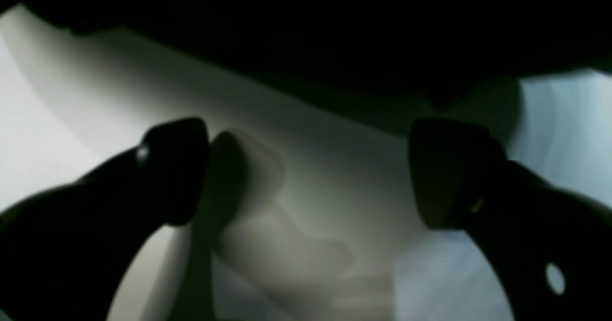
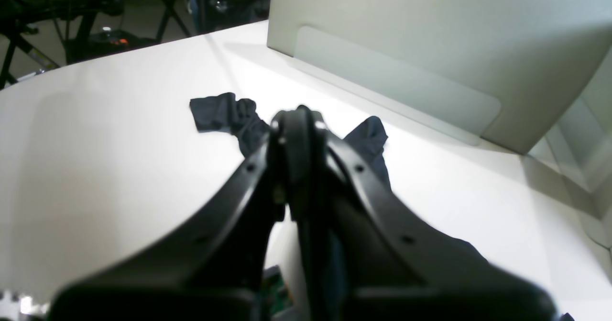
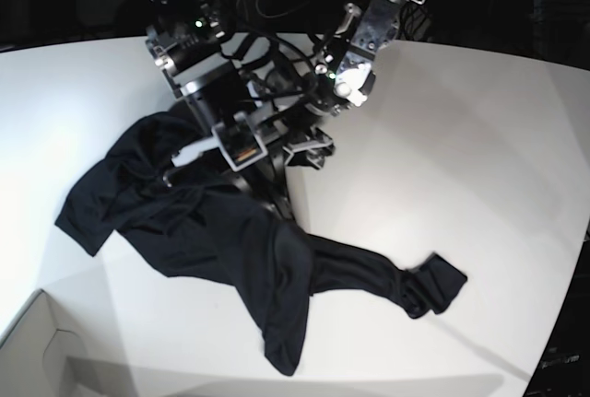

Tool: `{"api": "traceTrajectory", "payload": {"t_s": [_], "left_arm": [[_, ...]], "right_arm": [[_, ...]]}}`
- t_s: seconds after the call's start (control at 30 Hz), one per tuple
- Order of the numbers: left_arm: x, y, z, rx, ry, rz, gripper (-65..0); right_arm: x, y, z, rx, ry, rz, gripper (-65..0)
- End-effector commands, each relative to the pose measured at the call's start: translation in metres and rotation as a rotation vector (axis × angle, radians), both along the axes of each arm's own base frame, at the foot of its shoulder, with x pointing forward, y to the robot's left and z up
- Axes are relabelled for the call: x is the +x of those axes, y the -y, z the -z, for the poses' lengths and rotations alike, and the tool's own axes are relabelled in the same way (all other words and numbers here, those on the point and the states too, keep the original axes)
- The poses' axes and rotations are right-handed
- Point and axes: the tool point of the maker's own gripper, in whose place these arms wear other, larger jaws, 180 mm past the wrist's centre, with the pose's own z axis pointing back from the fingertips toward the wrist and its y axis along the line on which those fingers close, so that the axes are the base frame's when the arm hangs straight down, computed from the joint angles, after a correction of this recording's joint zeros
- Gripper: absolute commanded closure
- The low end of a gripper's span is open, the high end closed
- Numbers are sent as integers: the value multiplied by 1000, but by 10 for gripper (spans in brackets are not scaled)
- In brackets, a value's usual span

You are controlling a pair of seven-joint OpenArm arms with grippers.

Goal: Layout the t-shirt on the table in an organized manner, then fold the t-shirt properly
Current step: 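Release the shirt and raise both grippers above it, then grasp opposite shirt edges with both grippers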

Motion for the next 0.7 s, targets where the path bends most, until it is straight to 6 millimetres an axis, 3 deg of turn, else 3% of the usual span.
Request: {"api": "traceTrajectory", "payload": {"t_s": [0.0,0.27,0.37,0.5,0.57,0.67], "left_arm": [[14,7,-17,-45,53,-8,-650],[44,1,-33,-77,142,-88,-650],[54,11,-47,-108,171,-94,-650],[55,18,-38,-111,140,-95,-641],[59,20,-37,-105,137,-92,-563],[59,19,-33,-102,129,-94,-317]], "right_arm": [[-1,-1,-16,28,56,-6,0],[4,4,-6,-8,11,13,0],[5,7,-6,-8,10,24,0],[8,9,-9,-13,21,27,0],[12,17,-8,-21,22,49,0],[18,29,-11,-30,34,84,0]]}}
